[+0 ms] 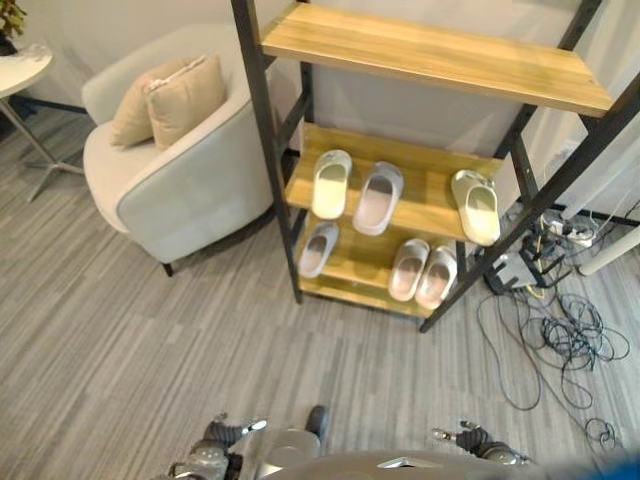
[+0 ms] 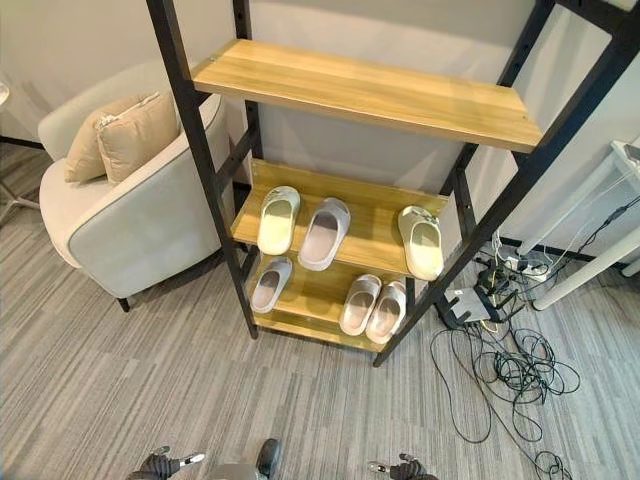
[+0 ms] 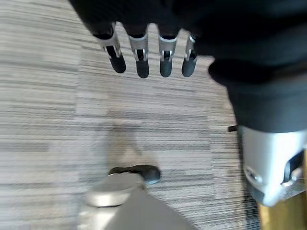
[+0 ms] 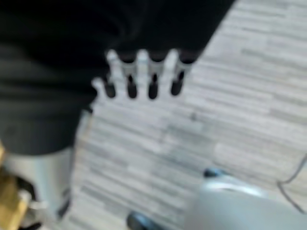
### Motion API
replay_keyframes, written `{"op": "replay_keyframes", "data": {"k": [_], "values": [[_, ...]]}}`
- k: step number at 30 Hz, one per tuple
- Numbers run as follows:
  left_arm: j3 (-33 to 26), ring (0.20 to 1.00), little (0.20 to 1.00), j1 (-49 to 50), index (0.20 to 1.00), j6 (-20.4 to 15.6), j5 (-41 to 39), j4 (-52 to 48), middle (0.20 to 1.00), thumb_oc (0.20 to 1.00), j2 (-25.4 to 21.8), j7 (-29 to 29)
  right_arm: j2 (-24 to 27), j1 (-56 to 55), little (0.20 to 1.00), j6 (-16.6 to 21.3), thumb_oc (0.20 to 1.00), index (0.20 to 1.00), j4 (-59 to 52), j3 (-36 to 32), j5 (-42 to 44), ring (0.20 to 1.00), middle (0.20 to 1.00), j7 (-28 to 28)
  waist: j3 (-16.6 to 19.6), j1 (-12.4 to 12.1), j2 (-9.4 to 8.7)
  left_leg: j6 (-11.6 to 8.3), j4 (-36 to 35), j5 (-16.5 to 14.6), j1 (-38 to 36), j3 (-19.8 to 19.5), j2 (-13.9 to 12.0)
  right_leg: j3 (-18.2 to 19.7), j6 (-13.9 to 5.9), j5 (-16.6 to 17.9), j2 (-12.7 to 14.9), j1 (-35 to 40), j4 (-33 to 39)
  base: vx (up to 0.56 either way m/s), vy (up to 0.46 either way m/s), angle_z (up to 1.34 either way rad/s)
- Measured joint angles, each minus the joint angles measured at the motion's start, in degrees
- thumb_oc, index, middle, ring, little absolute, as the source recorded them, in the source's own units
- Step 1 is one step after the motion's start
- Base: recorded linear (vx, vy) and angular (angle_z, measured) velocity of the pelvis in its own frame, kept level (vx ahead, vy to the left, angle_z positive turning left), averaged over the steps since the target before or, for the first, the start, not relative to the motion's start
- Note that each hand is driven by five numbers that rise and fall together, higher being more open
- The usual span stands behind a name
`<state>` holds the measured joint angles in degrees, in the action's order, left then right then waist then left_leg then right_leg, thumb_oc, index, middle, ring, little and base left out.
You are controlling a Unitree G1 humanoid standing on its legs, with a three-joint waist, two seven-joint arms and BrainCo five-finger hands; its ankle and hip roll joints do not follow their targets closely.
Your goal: Arrange the slippers neatly on the shoe rack.
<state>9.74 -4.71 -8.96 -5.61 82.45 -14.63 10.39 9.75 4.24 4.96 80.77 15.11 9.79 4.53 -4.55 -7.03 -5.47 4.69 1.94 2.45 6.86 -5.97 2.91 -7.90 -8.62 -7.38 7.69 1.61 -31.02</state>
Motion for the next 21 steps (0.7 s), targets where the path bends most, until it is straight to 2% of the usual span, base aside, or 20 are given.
{"op": "replay_keyframes", "data": {"k": [1, 2, 3, 4, 5, 6, 7, 9, 10, 11, 12, 13, 14, 15, 18, 21], "values": [[0.9, 1.000, 1.000, 0.1, 1.000, 0.0, 0.0, -0.1, 1.000, 1.000, -0.3, 0.0, -0.1, -0.7, 1.000, -0.1, 1.000, 1.000, -0.1, 0.0, 0.0, 1.000, 1.000, 0.0, 0.0, 0.2, -0.23, 0.63, 0.3, -0.6, -0.5, -1.3, 0.5, 0.1, 0.48, -0.1, 0.7, -1.8, -3.6, 0.25, 0.096, 0.64], [2.5, 1.000, 1.000, -0.4, 1.000, 0.2, 0.1, -0.2, 1.000, 1.000, -0.6, 0.2, -0.2, -1.9, 1.000, 0.0, 1.000, 1.000, -1.4, 0.1, 0.0, 1.000, 1.000, 0.1, -0.3, 0.7, -0.62, 1.92, 0.1, -1.0, -1.7, -4.1, 1.1, 0.9, 2.84, -2.6, 0.9, -3.3, -5.9, 0.16, 0.005, 0.61], [2.6, 1.000, 1.000, -0.4, 1.000, 0.1, 0.2, -0.2, 1.000, 1.000, -0.6, 0.2, -0.2, -1.7, 1.000, 0.1, 1.000, 1.000, -1.7, 0.3, 0.0, 1.000, 1.000, 0.1, -0.5, 1.1, -0.38, 2.06, 0.0, -0.8, -2.0, -4.5, 1.0, 0.9, 2.77, -2.9, 1.1, -3.5, -4.7, 0.15, -0.034, 0.51], [3.5, 1.000, 1.000, -0.8, 1.000, 0.1, 0.4, -0.3, 1.000, 1.000, -0.5, 0.3, -0.2, -1.7, 1.000, 0.1, 1.000, 1.000, -2.5, 0.8, 0.0, 1.000, 1.000, 0.1, -0.4, 1.2, -0.12, 2.10, -0.3, -0.9, -2.5, -5.3, 1.1, 0.9, 2.29, -3.2, 2.0, -4.0, -1.2, 0.09, -0.071, 0.46], [3.4, 1.000, 1.000, -0.8, 1.000, -0.1, 0.6, -0.4, 1.000, 1.000, -0.4, 0.4, -0.3, -1.8, 1.000, 0.4, 1.000, 1.000, -2.8, 1.3, 0.0, 1.000, 1.000, 0.1, -0.6, 1.7, 0.38, 1.77, -0.7, -0.7, -2.9, -5.8, 1.1, 1.0, 1.82, -3.3, 3.3, -4.1, 8.1, 0.12, -0.098, 0.47], [3.6, 1.000, 1.000, -1.5, 1.000, -0.2, 0.6, -0.5, 1.000, 1.000, -0.2, 0.5, -0.3, -1.5, 1.000, 0.4, 1.000, 1.000, -2.8, 1.4, 0.0, 1.000, 1.000, 0.1, -0.9, 1.9, 0.77, 1.58, -0.8, -0.8, -3.3, -7.1, 1.3, 1.1, 1.53, -2.6, 3.9, -5.0, 12.8, 0.11, -0.119, 0.42], [3.6, 1.000, 1.000, -2.2, 1.000, -0.3, 0.6, -0.5, 1.000, 1.000, 0.0, 0.8, -0.2, -1.3, 1.000, 0.4, 1.000, 1.000, -2.7, 1.4, 0.0, 1.000, 1.000, 0.1, -1.3, 1.7, 1.27, 1.51, -1.3, -0.9, -4.0, -7.4, 1.1, 1.4, 1.26, -1.3, 4.2, -5.8, 16.4, 0.07, -0.108, 0.29], [3.5, 1.000, 1.000, -2.3, 1.000, -0.4, 0.6, -0.4, 1.000, 1.000, 0.5, 0.9, 0.1, -1.1, 1.000, 0.5, 1.000, 1.000, -2.9, 1.6, 0.0, 1.000, 1.000, 0.2, -1.5, 2.8, 1.72, 0.72, -1.8, -0.8, -4.7, -8.9, 1.1, 3.0, 0.11, 2.2, 3.9, -5.6, 25.0, 0.03, -0.096, 0.38], [3.6, 1.000, 1.000, -2.2, 1.000, -0.4, 0.6, -0.3, 1.000, 1.000, 0.4, 0.9, 0.1, -1.1, 1.000, 0.4, 1.000, 1.000, -3.2, 1.7, 0.0, 1.000, 1.000, 0.2, -1.7, 3.3, 1.73, 0.48, -2.0, -0.7, -5.0, -9.8, 1.2, 3.3, -0.03, 3.5, 3.9, -5.6, 27.1, 0.04, -0.174, 0.83], [3.6, 1.000, 1.000, -2.0, 1.000, -0.4, 0.6, -0.4, 1.000, 1.000, -0.2, 0.9, -0.5, -2.0, 1.000, 0.4, 1.000, 1.000, -3.3, 1.7, 0.0, 1.000, 1.000, 0.2, -1.7, 3.3, -0.14, -0.61, -2.0, -1.4, -5.7, -11.0, 2.4, 3.5, 1.33, 7.1, 4.9, -5.7, 28.9, 0.06, -0.180, 0.84], [3.6, 1.000, 1.000, -0.9, 1.000, -0.3, 0.7, -1.6, 1.000, 1.000, -0.5, 0.9, -1.1, -2.0, 1.000, 0.2, 1.000, 1.000, -3.1, 1.8, 0.0, 1.000, 1.000, 0.2, -1.2, 2.6, -2.06, -1.96, -2.6, -2.5, -6.6, -12.5, 2.9, 3.7, 1.06, 9.6, 5.4, -4.2, 30.0, 0.09, -0.236, 0.84], [3.6, 1.000, 1.000, -0.4, 1.000, -0.4, 0.7, -2.0, 1.000, 1.000, -0.4, 0.9, -1.1, -2.2, 1.000, 0.2, 1.000, 1.000, -3.3, 1.8, 0.0, 1.000, 1.000, 0.2, -1.0, 2.8, -1.76, -2.91, -2.3, -3.0, -6.8, -13.2, 2.1, 2.9, 1.64, 9.5, 4.3, -2.8, 31.4, 0.08, -0.204, 0.52], [3.6, 1.000, 1.000, 0.6, 1.000, -0.5, 0.8, -3.0, 1.000, 1.000, 0.5, 0.7, -0.6, -2.3, 1.000, 0.3, 1.000, 1.000, -3.3, 1.9, -0.2, 1.000, 1.000, 0.1, -0.9, 1.9, -0.97, -4.66, -1.2, -3.7, -6.6, -13.7, 0.0, 1.1, 2.66, 10.0, 2.2, -0.9, 33.7, 0.05, -0.156, 0.41], [3.6, 1.000, 1.000, 1.3, 1.000, -0.4, 0.7, -3.0, 1.000, 1.000, 0.9, 0.5, -0.2, -2.3, 1.000, 0.4, 1.000, 1.000, -3.3, 2.2, -1.1, 1.000, 1.000, 0.1, -0.5, 1.4, -0.35, -5.43, -0.9, -4.2, -6.5, -14.2, -0.9, 0.5, 3.17, 10.2, 1.1, -0.1, 34.8, 0.03, -0.153, 0.26], [3.6, 1.000, 1.000, 2.0, 1.000, -0.4, 0.7, -3.2, 1.000, 1.000, 1.7, -0.5, 1.5, -1.8, 1.000, 0.3, 1.000, 1.000, -3.5, 2.5, -2.3, 1.000, 1.000, 0.0, 0.3, 1.2, 0.87, -6.85, 0.1, -4.8, -5.9, -15.5, -2.9, -2.3, 4.61, 10.0, -1.1, 1.5, 36.1, -0.01, -0.134, 0.34], [3.6, 1.000, 1.000, 2.3, 1.000, -0.5, 0.7, -4.3, 1.000, 1.000, 2.3, -1.0, 2.4, -1.5, 1.000, 0.4, 1.000, 1.000, -4.5, 2.6, -2.3, 1.000, 1.000, -0.3, 0.5, 1.1, 1.16, -7.83, 0.3, -4.8, -6.0, -15.7, -3.8, -3.7, 5.41, 9.4, -2.2, 2.3, 36.1, -0.01, -0.126, 0.27]]}}
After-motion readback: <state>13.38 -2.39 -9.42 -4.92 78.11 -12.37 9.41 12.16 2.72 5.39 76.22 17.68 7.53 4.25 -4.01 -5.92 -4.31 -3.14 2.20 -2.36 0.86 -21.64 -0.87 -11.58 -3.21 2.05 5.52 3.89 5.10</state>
